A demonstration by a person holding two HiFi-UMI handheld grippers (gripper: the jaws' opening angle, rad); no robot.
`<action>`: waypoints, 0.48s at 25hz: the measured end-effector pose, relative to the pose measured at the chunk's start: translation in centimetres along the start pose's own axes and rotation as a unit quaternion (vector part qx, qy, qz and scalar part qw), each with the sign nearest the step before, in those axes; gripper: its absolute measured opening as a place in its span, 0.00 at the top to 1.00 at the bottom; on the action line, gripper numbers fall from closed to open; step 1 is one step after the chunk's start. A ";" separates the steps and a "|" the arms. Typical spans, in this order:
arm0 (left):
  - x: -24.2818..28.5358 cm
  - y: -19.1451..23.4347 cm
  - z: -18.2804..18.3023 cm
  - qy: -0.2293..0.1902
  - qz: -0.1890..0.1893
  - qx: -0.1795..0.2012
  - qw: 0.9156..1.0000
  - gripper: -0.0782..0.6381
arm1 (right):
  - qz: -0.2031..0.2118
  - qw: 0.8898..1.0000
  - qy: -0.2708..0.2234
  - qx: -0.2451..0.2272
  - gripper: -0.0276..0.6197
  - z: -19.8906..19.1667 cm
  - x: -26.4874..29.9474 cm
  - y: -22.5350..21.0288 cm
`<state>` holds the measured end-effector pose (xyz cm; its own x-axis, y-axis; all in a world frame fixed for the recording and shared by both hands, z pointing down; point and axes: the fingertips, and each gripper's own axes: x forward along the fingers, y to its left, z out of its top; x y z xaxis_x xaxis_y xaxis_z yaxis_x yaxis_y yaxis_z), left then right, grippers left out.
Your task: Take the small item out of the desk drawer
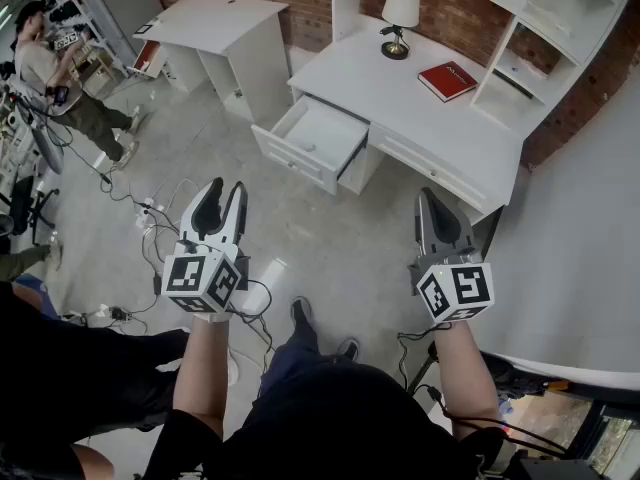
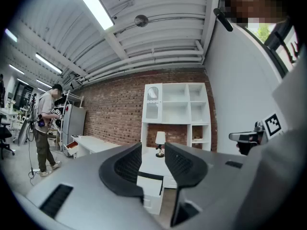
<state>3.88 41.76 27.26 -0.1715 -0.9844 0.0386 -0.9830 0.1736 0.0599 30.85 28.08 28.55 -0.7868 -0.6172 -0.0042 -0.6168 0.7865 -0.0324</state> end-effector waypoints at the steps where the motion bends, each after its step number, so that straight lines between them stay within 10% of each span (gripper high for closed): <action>1: -0.3 0.7 -0.1 0.001 0.001 -0.001 1.000 0.69 | 0.000 1.000 0.001 0.000 0.96 -0.1 0.2 0.7; 12: 1.7 7.9 -0.5 -0.002 -0.001 -0.018 1.000 0.69 | -0.036 0.999 0.008 0.004 0.96 -0.8 5.1 2.2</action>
<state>-4.12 41.47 28.30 -0.1698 -0.9849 0.0342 -0.9803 0.1723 0.0968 25.47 26.68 29.27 -0.7409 -0.6714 0.0152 -0.6714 0.7400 -0.0398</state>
